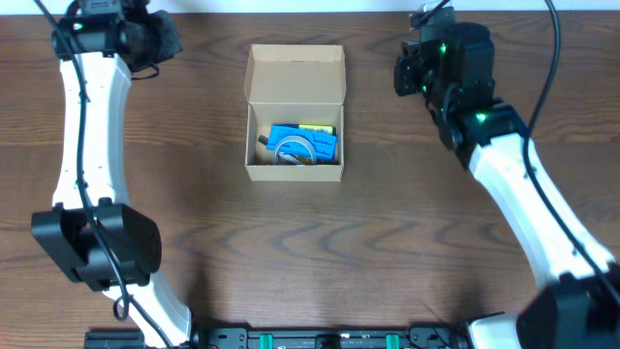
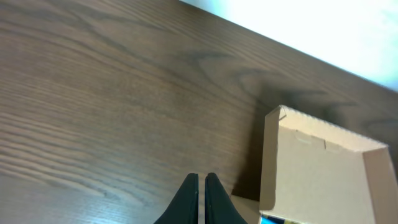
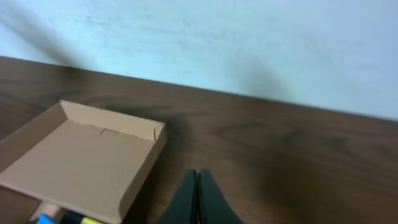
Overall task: Pack container
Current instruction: 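Raise both grippers to the far side of the box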
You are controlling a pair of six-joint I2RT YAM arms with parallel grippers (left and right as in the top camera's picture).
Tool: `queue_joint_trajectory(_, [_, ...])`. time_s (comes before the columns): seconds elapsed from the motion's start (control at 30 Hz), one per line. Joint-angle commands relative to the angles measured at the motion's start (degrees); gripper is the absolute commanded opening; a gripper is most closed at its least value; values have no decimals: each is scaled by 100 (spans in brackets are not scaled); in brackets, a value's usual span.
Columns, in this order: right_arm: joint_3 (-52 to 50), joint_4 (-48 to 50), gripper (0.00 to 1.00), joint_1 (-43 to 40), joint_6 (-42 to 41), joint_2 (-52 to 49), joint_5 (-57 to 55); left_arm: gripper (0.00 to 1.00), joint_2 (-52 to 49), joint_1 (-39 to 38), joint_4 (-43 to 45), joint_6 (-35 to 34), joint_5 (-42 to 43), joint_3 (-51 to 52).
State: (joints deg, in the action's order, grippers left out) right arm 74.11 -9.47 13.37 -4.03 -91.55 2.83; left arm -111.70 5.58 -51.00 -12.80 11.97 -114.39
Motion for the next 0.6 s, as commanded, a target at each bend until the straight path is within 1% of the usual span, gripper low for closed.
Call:
queue_joint_trajectory(0.0, [114, 203, 1, -214, -601, -404, 739, 5, -398, 83, 96, -153, 540, -85])
queue_joint_trajectory(0.13, [116, 586, 1, -417, -1174, -953, 1329, 5, -752, 83, 295, -162, 654, -85])
queue_joint_trajectory(0.27, [116, 907, 1, -533, -1729, -1499, 1759, 5, -1143, 81, 433, -234, 940, -85])
queue_joint_trajectory(0.47, [116, 1255, 1, -531, -2291, -2166, 2127, 5, -1659, 76, 468, -356, 1325, -87])
queue_joint_trajectory(0.57, [116, 1414, 1, -529, -2734, -2459, 2249, 6, -1888, 72, 481, -450, 1609, -85])
